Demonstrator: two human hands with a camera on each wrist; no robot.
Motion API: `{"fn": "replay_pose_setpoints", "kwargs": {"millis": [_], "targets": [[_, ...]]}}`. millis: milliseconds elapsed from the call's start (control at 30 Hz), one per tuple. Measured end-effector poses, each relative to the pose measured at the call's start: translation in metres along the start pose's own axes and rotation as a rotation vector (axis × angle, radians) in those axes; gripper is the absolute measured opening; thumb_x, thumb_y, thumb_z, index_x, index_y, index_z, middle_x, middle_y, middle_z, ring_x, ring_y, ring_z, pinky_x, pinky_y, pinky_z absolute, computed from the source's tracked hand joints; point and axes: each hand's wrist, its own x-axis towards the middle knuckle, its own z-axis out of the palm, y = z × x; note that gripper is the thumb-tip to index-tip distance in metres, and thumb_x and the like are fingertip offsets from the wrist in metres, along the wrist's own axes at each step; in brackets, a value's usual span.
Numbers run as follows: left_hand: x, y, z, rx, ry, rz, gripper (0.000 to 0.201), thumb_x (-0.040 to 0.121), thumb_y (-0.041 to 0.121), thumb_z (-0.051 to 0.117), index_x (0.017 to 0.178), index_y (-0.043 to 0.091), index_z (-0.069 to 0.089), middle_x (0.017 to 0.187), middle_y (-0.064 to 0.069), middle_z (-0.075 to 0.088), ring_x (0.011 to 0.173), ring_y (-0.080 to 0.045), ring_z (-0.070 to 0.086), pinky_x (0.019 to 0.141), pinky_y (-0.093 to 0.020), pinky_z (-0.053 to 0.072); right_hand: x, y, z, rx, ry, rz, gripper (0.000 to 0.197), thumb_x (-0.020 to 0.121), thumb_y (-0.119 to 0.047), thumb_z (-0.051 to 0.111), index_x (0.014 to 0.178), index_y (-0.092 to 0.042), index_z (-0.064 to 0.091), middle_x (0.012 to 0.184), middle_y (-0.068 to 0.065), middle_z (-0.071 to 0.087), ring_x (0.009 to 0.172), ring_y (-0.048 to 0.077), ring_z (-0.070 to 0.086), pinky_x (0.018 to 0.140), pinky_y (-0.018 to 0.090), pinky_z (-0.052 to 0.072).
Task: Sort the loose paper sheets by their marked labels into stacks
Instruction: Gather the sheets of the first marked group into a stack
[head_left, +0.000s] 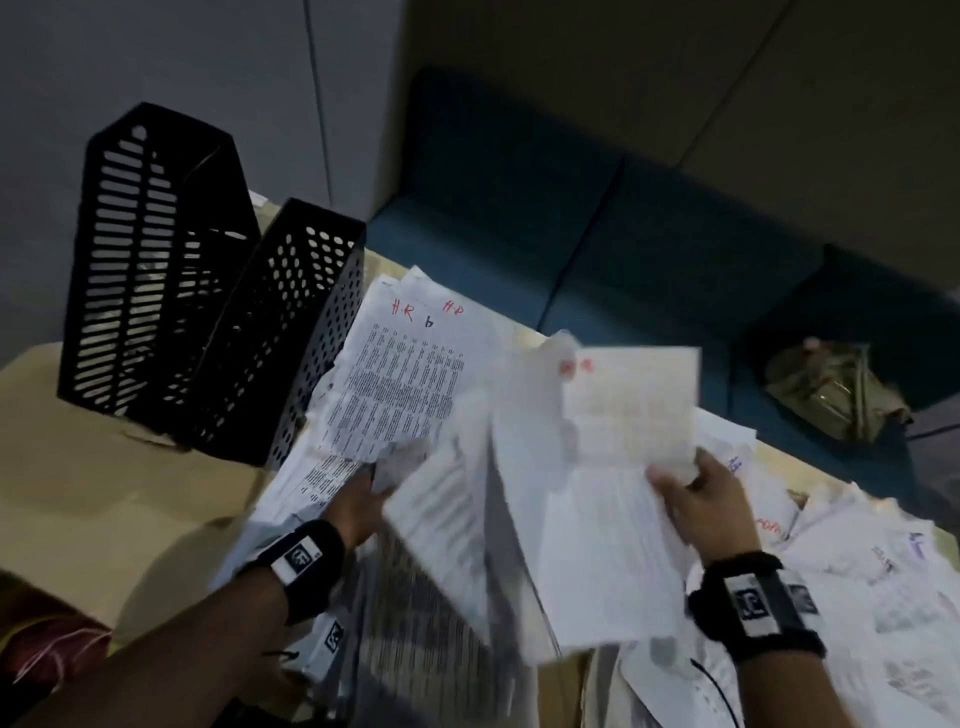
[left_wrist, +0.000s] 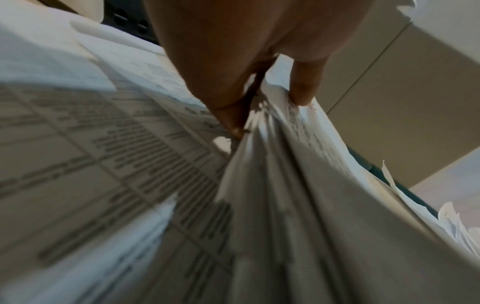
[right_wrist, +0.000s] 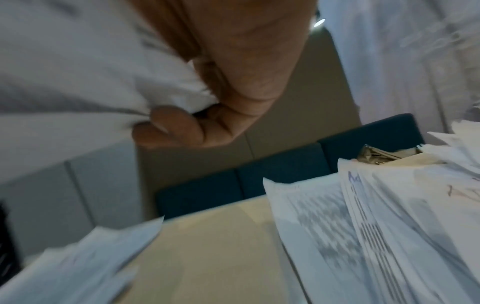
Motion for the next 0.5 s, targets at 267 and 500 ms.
{"fn": "replay_pose_setpoints", "kwargs": {"millis": [267, 500], "targets": [[-0.016, -0.003, -0.005, -0.054, -0.063, 0.04, 0.026, 0.097, 0.034, 0.052, 0.111, 0.015, 0.063, 0.076, 0.004, 0.074, 0.063, -0.01, 0.069, 0.053, -0.023, 0.052, -0.02, 0.002, 0.111, -0.102, -0.228, 0.012, 0.035, 0.086, -0.012, 0.065, 0.12, -0.022, 0.059, 0.087, 0.006, 0.068, 0.07, 0.017, 0.062, 0.063, 0.017, 0.046], [0.004, -0.032, -0.014, 0.019, -0.045, 0.019, 0.054, 0.078, 0.0, 0.065, 0.122, 0.031, 0.057, 0.101, -0.003, 0.073, 0.088, -0.028, 0.07, 0.058, -0.04, 0.058, -0.017, 0.011, 0.115, 0.045, 0.03, 0.18, 0.015, 0.088, -0.009, 0.057, 0.086, -0.023, 0.064, 0.076, 0.005, 0.069, 0.064, 0.025, 0.065, 0.057, 0.032, 0.057]]}}
